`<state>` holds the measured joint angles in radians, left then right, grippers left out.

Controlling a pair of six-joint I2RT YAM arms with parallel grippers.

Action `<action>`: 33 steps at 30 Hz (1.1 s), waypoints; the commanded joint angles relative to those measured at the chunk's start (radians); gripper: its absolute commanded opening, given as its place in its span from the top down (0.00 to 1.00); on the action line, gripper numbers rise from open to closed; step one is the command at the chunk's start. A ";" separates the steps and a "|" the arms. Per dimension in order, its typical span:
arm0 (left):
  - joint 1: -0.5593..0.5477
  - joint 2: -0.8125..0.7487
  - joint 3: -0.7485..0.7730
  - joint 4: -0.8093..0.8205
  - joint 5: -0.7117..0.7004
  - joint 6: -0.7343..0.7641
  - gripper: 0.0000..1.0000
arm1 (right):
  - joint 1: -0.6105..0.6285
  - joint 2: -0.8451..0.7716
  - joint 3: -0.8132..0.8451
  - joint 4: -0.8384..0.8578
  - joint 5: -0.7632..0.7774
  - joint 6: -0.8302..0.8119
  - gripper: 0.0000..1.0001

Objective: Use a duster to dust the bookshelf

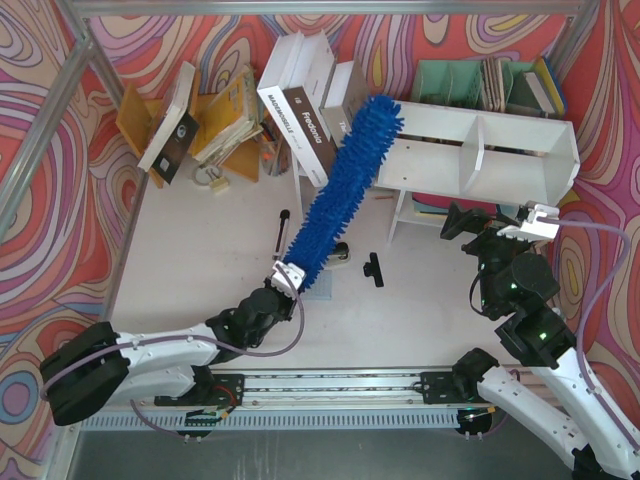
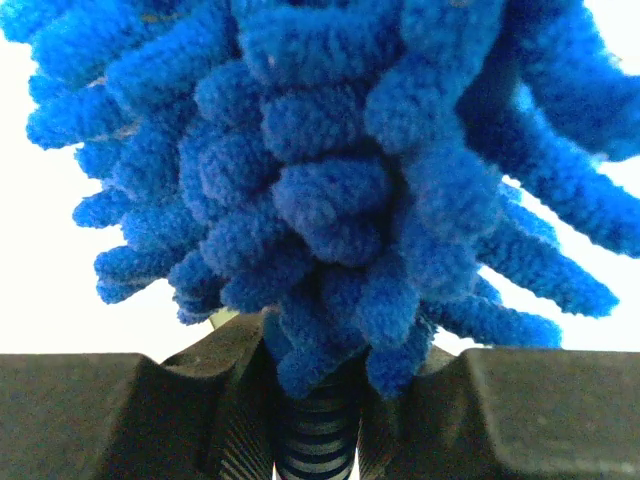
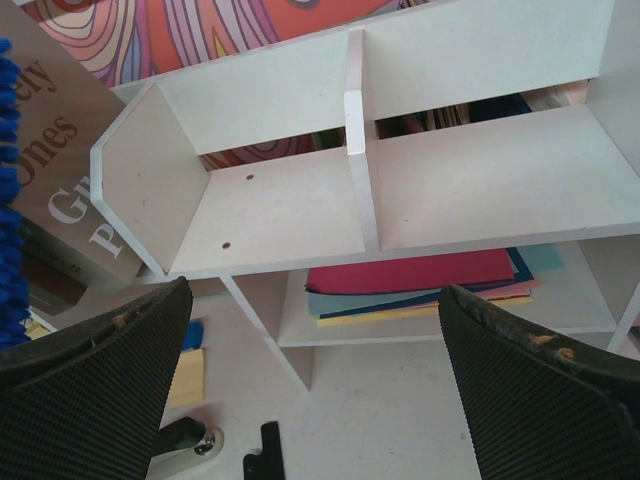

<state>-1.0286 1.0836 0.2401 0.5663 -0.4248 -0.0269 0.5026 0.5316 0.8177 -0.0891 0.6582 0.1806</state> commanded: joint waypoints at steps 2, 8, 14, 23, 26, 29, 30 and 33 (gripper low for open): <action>-0.007 0.005 0.042 -0.131 -0.021 -0.097 1.00 | -0.004 -0.016 -0.004 -0.002 0.020 -0.007 0.01; -0.008 -0.080 0.008 -0.199 -0.036 -0.105 1.00 | -0.004 -0.021 -0.006 -0.002 0.021 -0.003 0.01; -0.008 -0.307 0.003 -0.197 -0.084 -0.067 1.00 | -0.004 -0.015 -0.003 -0.004 0.017 -0.003 0.01; -0.008 -0.475 0.074 -0.159 -0.060 0.039 1.00 | -0.004 -0.013 -0.006 -0.004 0.019 0.001 0.01; -0.008 -0.464 0.056 -0.107 -0.052 0.049 1.00 | -0.004 -0.016 -0.006 -0.004 0.020 0.000 0.01; -0.009 -0.451 0.013 0.023 -0.081 0.080 1.00 | -0.004 -0.015 -0.006 -0.003 0.019 -0.002 0.01; -0.008 -0.442 0.001 0.062 -0.092 0.088 1.00 | -0.004 -0.013 -0.006 -0.004 0.018 -0.003 0.01; -0.008 -0.398 -0.044 0.195 -0.142 0.130 1.00 | -0.004 -0.009 -0.005 -0.005 0.017 -0.003 0.01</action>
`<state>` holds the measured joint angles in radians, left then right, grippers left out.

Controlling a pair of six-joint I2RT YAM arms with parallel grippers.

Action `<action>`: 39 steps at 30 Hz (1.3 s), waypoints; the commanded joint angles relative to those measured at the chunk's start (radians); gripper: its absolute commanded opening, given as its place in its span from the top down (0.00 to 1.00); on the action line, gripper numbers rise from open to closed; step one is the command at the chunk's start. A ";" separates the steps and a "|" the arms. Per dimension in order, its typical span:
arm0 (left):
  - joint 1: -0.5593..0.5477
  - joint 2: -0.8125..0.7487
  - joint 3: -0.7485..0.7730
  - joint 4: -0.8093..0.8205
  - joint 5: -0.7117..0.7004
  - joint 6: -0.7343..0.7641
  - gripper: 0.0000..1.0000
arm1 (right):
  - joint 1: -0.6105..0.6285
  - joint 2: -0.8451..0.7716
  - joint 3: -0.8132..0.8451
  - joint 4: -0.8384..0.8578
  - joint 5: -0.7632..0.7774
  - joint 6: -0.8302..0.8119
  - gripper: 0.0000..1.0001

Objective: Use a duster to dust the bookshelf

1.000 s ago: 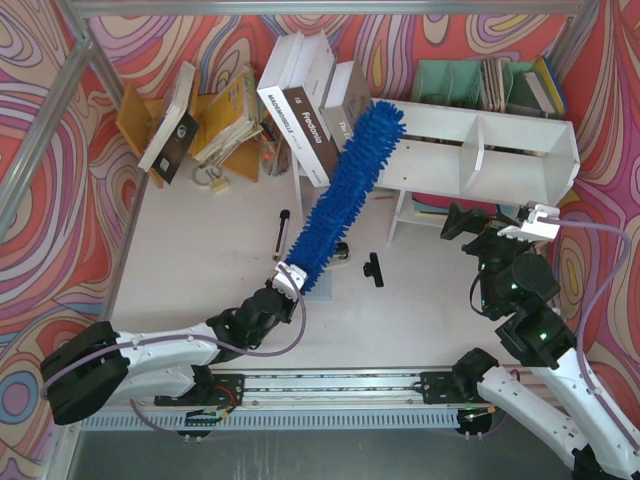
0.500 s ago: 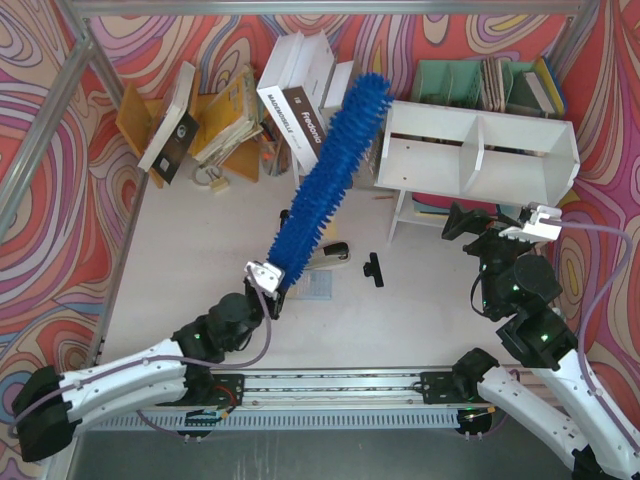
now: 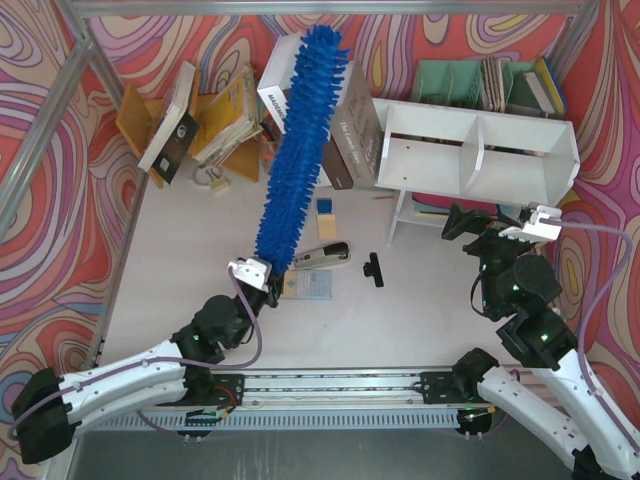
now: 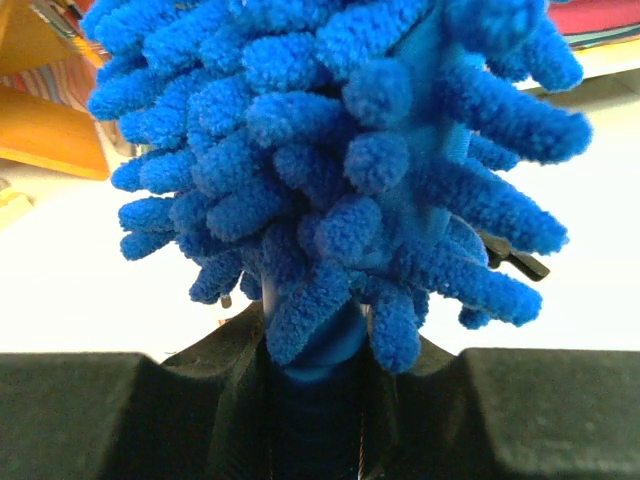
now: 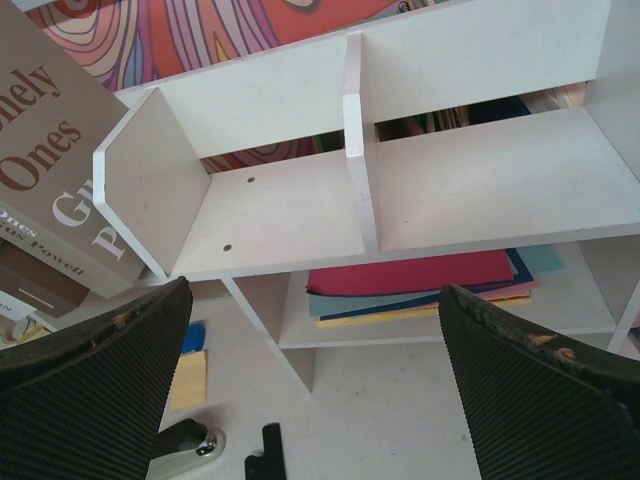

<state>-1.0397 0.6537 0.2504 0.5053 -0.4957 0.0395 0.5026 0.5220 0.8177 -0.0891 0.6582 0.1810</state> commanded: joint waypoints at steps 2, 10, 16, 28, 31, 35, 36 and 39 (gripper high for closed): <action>0.003 0.041 -0.063 0.290 -0.084 0.071 1.00 | -0.004 0.001 -0.004 -0.004 0.019 -0.003 0.01; 0.003 0.038 -0.117 0.424 -0.212 0.063 1.00 | -0.004 0.005 -0.005 -0.002 0.015 -0.004 0.01; 0.003 0.146 -0.117 0.480 -0.200 0.001 1.00 | -0.004 0.008 -0.003 -0.002 0.013 -0.005 0.01; 0.004 0.566 -0.147 0.780 -0.214 -0.089 1.00 | -0.004 0.008 -0.002 0.000 0.014 -0.012 0.01; 0.003 0.680 -0.154 0.903 -0.225 -0.087 1.00 | -0.004 0.009 -0.001 0.000 0.017 -0.014 0.01; 0.003 0.757 -0.123 0.926 -0.224 -0.076 1.00 | -0.004 0.007 -0.002 -0.001 0.018 -0.015 0.01; 0.003 0.768 -0.117 0.926 -0.213 -0.071 1.00 | -0.004 0.006 -0.001 -0.001 0.018 -0.015 0.01; 0.004 0.762 -0.111 0.925 -0.197 -0.051 1.00 | -0.004 0.004 0.000 -0.001 0.021 -0.018 0.01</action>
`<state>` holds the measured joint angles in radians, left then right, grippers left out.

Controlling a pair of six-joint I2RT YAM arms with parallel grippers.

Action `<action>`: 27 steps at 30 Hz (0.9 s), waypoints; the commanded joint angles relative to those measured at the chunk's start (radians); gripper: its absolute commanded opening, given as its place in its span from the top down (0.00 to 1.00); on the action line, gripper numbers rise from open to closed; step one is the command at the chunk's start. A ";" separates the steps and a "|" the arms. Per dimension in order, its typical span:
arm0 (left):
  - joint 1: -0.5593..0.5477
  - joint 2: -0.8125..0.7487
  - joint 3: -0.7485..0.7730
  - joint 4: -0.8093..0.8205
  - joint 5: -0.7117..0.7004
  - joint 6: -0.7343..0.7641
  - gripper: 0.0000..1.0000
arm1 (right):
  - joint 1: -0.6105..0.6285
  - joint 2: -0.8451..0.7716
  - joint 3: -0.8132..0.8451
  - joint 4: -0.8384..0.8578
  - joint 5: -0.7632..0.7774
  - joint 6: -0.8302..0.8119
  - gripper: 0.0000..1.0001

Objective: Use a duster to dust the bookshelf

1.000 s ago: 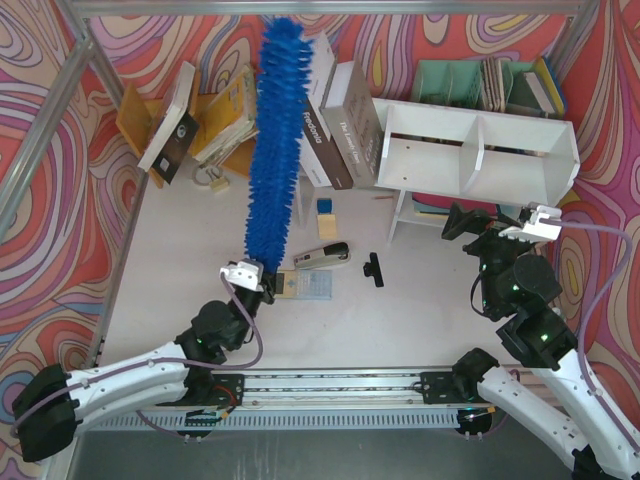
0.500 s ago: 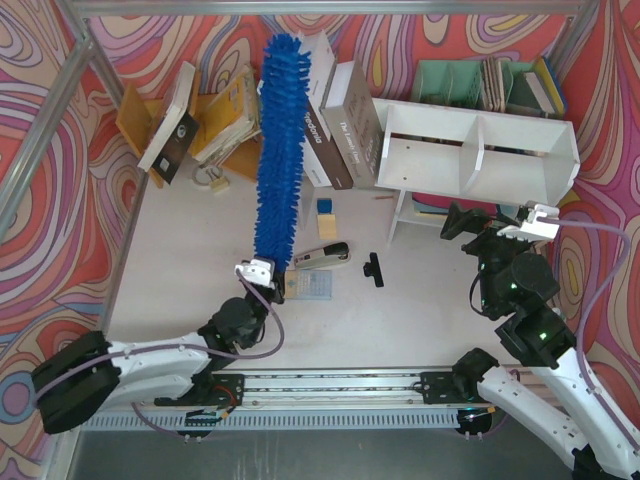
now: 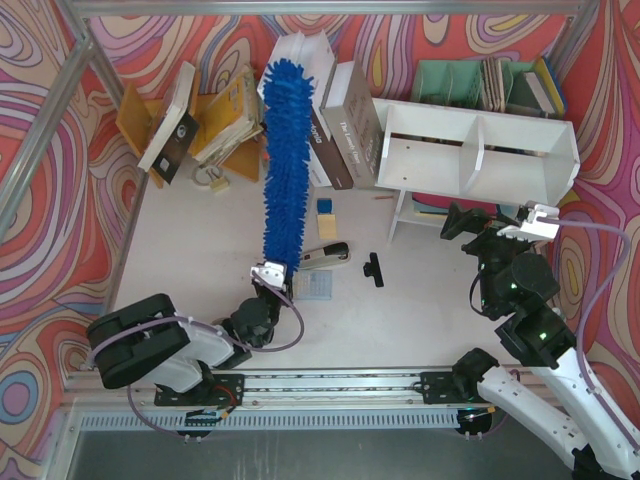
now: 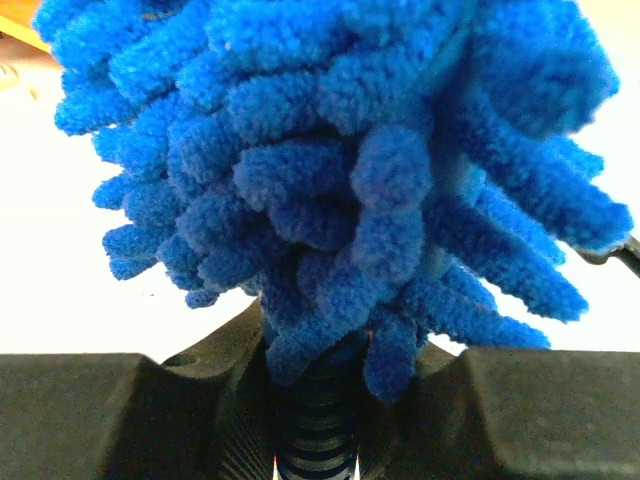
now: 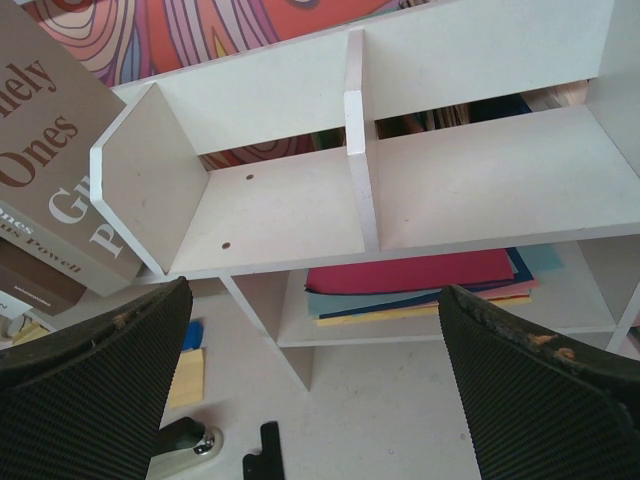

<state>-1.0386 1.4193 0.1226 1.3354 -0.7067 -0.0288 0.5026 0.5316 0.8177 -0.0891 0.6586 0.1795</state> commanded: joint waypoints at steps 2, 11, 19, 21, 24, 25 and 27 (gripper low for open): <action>0.001 -0.032 0.014 0.093 0.038 0.043 1.00 | -0.004 -0.007 -0.001 -0.001 0.020 -0.016 0.01; 0.003 -0.320 -0.013 -0.251 0.116 0.220 1.00 | -0.004 -0.011 -0.001 -0.004 0.020 -0.015 0.01; 0.033 -0.507 0.034 -0.559 0.144 0.399 1.00 | -0.004 -0.007 -0.003 -0.003 0.012 -0.006 0.01; 0.044 -0.504 0.051 -0.559 0.167 0.446 1.00 | -0.004 -0.005 -0.003 -0.003 0.011 -0.005 0.01; 0.080 -0.490 0.083 -0.577 0.257 0.486 1.00 | -0.004 -0.004 -0.003 -0.003 0.008 -0.006 0.01; 0.090 -0.485 0.099 -0.587 0.286 0.499 1.00 | -0.004 -0.002 -0.002 -0.004 0.006 -0.008 0.01; 0.113 -0.475 0.125 -0.596 0.337 0.521 1.00 | -0.004 0.002 0.001 -0.007 0.007 -0.008 0.01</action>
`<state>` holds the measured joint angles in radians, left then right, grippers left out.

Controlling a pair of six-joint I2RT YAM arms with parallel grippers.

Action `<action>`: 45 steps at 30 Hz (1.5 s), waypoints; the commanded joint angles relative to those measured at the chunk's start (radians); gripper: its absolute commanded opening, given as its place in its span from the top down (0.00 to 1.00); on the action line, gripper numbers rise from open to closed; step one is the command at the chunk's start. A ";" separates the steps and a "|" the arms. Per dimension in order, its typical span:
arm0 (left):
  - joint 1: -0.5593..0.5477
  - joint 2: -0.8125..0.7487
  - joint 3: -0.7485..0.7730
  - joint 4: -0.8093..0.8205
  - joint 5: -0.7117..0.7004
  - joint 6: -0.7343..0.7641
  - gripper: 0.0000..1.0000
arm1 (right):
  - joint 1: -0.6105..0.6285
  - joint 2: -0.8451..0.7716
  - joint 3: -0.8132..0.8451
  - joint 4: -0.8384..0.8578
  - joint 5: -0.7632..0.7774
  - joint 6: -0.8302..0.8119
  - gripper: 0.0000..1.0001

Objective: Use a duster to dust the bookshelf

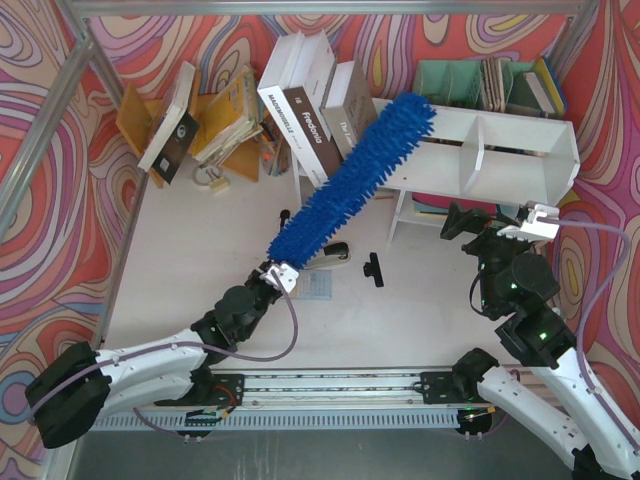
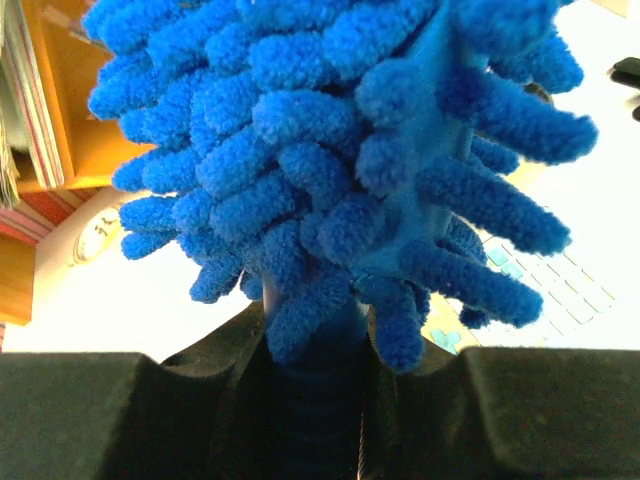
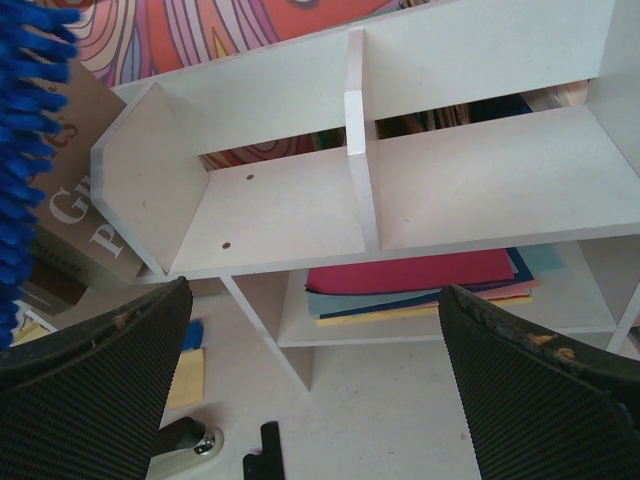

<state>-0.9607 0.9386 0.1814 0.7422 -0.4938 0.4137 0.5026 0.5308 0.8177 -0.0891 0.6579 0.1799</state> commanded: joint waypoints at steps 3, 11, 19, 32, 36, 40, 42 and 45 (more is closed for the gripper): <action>0.091 0.019 0.107 -0.040 0.200 0.076 1.00 | -0.004 0.000 0.002 -0.008 0.007 -0.008 0.01; 0.153 0.000 0.111 0.018 0.174 0.057 1.00 | -0.004 -0.009 -0.002 -0.004 0.005 -0.011 0.01; 0.163 0.043 0.109 0.038 0.186 0.040 1.00 | -0.004 -0.008 0.000 -0.009 0.006 -0.009 0.01; 0.163 0.091 0.096 0.073 0.220 0.000 1.00 | -0.004 0.001 -0.001 -0.001 0.007 -0.011 0.01; 0.168 0.040 0.123 0.086 0.204 0.010 1.00 | -0.004 0.005 0.000 -0.003 0.004 -0.010 0.01; 0.172 0.052 0.131 0.094 0.204 -0.005 1.00 | -0.004 -0.003 -0.001 -0.004 0.007 -0.007 0.01; 0.172 0.068 0.126 0.094 0.215 -0.016 1.00 | -0.004 -0.008 -0.002 -0.003 0.007 -0.010 0.01; 0.172 0.109 0.120 0.065 0.241 -0.037 1.00 | -0.004 -0.014 -0.001 -0.002 0.010 -0.014 0.01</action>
<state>-0.7937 1.0107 0.2924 0.7631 -0.2787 0.4221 0.5026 0.5308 0.8177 -0.0891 0.6575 0.1799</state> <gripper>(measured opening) 0.343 0.987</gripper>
